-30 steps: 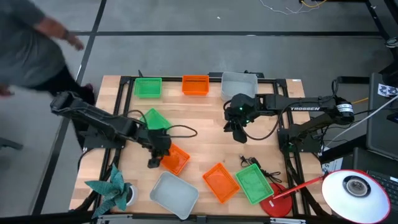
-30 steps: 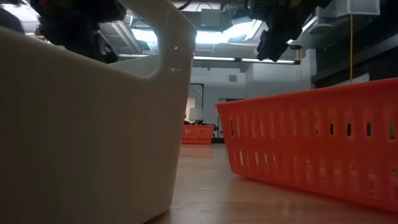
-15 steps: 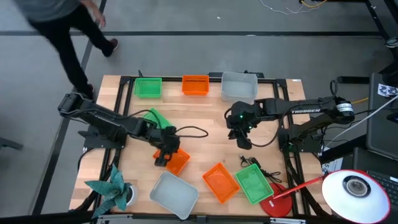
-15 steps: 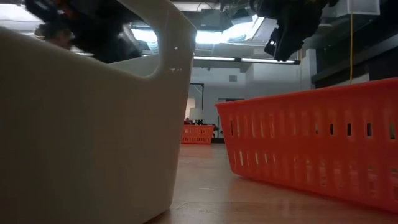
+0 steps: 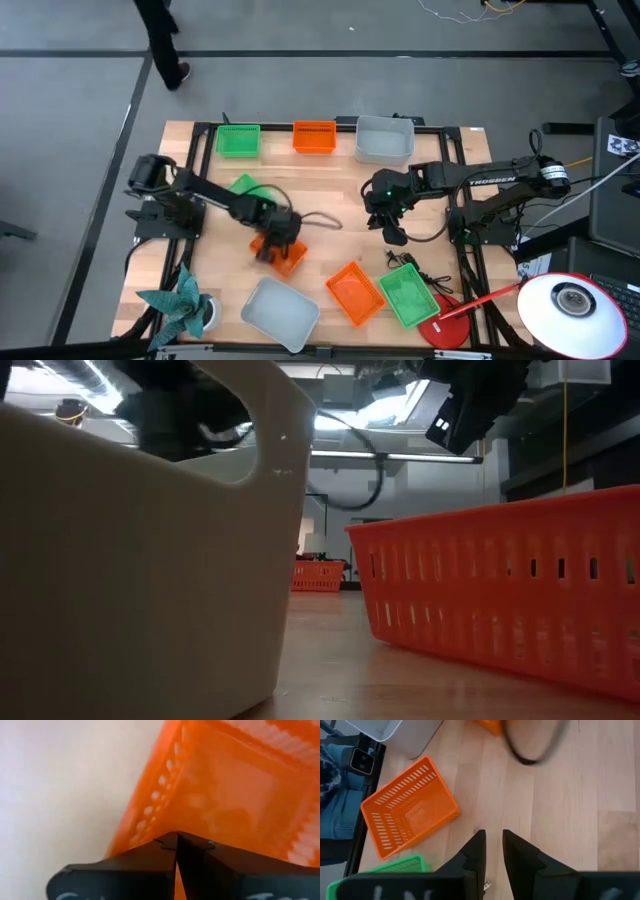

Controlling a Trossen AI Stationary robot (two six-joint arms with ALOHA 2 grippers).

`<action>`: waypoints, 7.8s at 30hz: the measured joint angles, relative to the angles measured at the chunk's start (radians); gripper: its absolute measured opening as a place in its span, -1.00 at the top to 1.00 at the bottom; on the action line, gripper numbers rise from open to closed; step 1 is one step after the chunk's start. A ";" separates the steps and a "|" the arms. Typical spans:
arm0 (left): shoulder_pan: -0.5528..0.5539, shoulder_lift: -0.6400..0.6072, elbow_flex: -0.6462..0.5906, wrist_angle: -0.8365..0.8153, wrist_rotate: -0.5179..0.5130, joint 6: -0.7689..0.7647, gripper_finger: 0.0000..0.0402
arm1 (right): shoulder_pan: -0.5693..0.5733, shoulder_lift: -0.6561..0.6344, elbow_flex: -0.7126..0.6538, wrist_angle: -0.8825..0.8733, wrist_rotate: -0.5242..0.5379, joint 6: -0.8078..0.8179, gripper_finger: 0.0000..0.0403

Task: Stack baskets by color
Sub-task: Stack the middle orange bin on top of the top orange bin

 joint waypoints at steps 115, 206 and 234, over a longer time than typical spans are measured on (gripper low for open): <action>-0.319 -0.974 -0.775 0.599 -0.265 -0.435 1.00 | -0.216 0.750 0.275 0.503 0.492 0.186 0.20; -0.318 -0.974 -0.776 0.612 -0.323 -0.313 1.00 | -0.727 0.899 0.834 0.196 -0.034 -0.677 0.68; -0.318 -0.974 -0.776 0.612 -0.322 -0.317 1.00 | -0.603 0.896 0.966 0.208 0.404 -0.678 0.63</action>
